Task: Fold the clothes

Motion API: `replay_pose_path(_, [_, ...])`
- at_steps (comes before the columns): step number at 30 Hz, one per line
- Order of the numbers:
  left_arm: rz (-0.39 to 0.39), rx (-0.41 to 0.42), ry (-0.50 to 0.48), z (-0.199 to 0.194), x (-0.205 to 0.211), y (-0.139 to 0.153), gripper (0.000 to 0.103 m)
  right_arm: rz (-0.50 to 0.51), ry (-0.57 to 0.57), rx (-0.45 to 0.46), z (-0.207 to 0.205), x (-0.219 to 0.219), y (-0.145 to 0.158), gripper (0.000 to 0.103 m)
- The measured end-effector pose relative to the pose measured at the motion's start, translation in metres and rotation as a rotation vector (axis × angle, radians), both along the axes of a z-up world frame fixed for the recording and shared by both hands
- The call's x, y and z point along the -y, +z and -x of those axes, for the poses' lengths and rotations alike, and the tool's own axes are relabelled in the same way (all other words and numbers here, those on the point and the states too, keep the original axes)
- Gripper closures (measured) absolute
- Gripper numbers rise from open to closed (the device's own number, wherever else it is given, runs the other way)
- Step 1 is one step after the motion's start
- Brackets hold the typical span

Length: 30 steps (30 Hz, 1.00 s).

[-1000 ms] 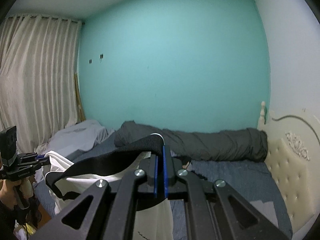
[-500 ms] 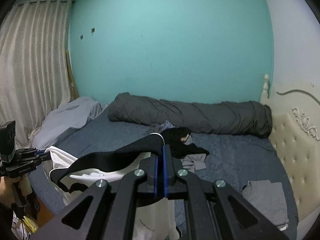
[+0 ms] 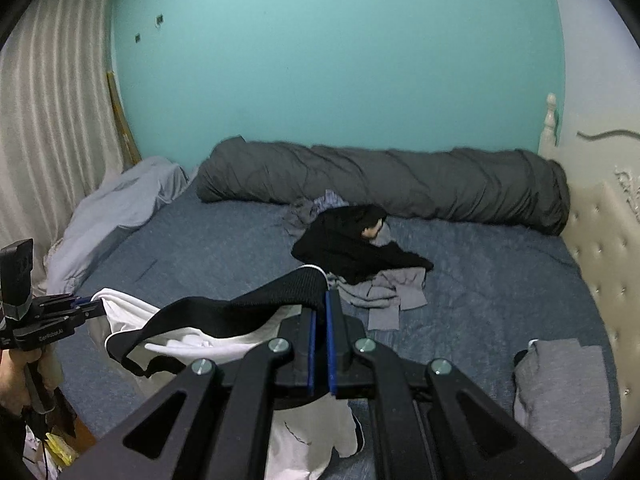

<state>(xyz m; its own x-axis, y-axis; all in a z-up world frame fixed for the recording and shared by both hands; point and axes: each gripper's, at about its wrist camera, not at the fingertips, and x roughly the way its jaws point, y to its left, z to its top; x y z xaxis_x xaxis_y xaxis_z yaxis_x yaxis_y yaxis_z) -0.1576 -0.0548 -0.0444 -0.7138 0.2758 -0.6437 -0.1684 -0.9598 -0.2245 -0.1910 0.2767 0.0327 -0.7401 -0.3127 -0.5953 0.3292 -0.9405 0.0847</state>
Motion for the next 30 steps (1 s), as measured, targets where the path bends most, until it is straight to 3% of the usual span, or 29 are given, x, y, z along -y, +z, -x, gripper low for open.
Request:
replay_pose_path(20, [-0.050, 0.214, 0.049, 0.188, 0.033, -0.171, 0.093, -0.054, -0.037, 0.174, 0.188, 0.018, -0.157, 0.099])
replay_pose_path(30, [-0.062, 0.311, 0.066, 0.250, 0.042, -0.253, 0.093, -0.088, -0.067, 0.270, 0.248, 0.022, -0.247, 0.099])
